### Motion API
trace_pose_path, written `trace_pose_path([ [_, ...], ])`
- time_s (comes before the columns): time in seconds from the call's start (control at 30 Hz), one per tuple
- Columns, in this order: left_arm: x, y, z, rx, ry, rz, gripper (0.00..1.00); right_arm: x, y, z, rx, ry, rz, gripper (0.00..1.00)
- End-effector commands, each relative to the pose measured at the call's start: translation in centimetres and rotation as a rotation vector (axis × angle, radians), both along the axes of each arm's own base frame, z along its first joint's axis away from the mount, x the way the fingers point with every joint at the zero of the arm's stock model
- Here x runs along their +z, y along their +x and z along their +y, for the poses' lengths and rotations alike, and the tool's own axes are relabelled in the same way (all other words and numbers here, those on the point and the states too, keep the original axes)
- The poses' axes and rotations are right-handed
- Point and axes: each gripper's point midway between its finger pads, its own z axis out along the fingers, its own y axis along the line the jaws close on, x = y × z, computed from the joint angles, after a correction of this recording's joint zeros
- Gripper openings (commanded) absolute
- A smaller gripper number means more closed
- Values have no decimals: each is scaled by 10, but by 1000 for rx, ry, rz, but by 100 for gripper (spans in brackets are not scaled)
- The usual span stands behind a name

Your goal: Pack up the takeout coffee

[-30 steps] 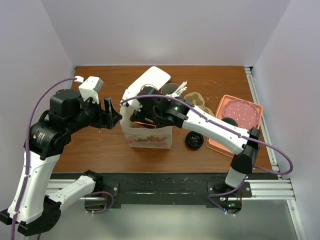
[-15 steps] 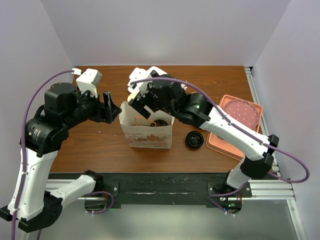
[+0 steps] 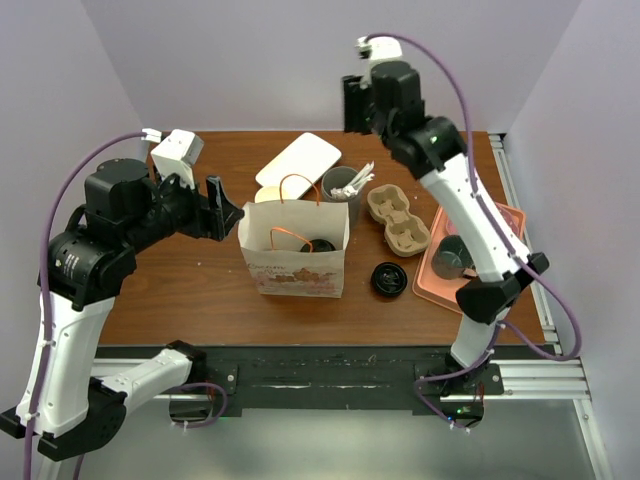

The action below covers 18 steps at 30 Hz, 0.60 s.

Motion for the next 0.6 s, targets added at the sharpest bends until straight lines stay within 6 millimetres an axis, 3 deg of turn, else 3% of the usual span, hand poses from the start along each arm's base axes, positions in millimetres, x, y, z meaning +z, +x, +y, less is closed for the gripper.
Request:
trace_pose_path([
  [0.0,26,-3,-7,-33,-59,-74,75,-54,21,-56,-186,113,228,52],
  [0.03,25,-4,-8,-36,-64,-71,75,-62,28,-71,-225,133,252,45],
  [0.13,22,-7,-9,-37,-74,-51,75,-94,37,-89,-259,146,338,39],
  [0.23,22,-9,-9,-35,-84,-38,75,-117,44,-90,-228,180,412,35],
  [0.4,22,-12,-10,-33,-103,-22,75,-135,47,-71,-118,218,465,32],
  [0.57,19,-17,-8,-26,-111,-7,75,-157,44,-69,-109,198,518,31],
])
